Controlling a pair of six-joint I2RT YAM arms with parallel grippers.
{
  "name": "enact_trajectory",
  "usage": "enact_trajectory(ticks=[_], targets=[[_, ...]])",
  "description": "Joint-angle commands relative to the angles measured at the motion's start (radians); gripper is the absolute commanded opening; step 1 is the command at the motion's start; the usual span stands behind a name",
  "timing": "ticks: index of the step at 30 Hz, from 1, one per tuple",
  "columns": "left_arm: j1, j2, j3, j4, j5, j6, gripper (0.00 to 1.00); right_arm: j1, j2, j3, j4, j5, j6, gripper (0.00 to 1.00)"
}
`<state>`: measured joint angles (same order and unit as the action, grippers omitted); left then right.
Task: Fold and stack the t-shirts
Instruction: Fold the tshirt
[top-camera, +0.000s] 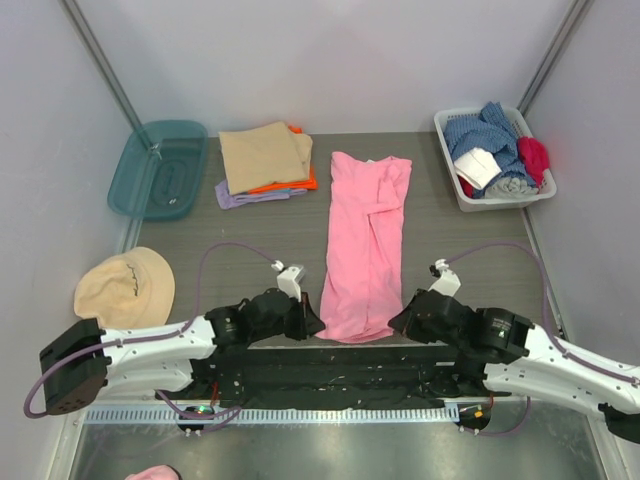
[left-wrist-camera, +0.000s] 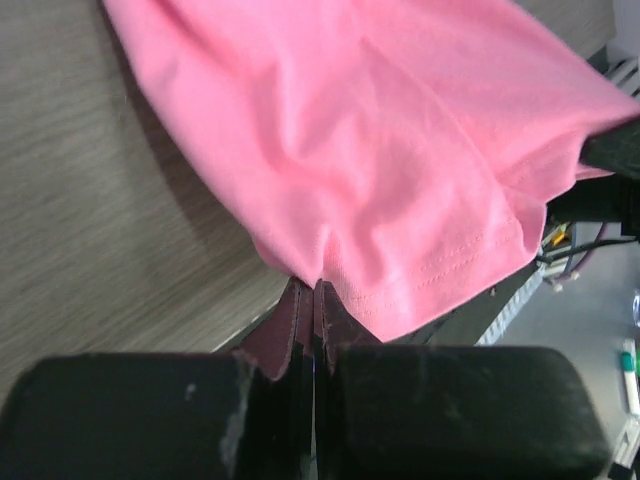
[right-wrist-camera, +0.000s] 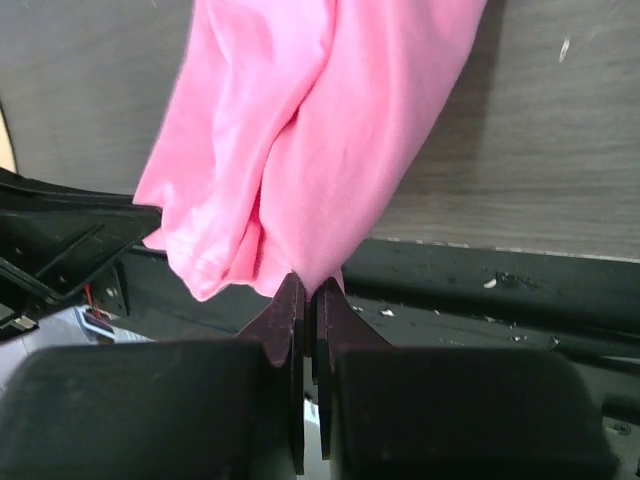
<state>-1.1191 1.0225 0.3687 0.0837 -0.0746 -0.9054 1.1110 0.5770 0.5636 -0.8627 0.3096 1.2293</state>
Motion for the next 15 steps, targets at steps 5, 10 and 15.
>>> enact_trajectory(ticks=[5, 10, 15], targets=[[0.005, 0.112, 0.225, -0.045, -0.113, 0.103, 0.00, 0.004, 0.141, 0.128, 0.019, 0.195, -0.073, 0.01], [0.063, 0.182, 0.291, -0.018, -0.105, 0.149, 0.00, -0.002, 0.219, 0.165, 0.025, 0.308, -0.102, 0.01], [0.142, 0.243, 0.343, -0.004, -0.079, 0.186, 0.00, -0.048, 0.270, 0.171, 0.043, 0.388, -0.143, 0.01]])
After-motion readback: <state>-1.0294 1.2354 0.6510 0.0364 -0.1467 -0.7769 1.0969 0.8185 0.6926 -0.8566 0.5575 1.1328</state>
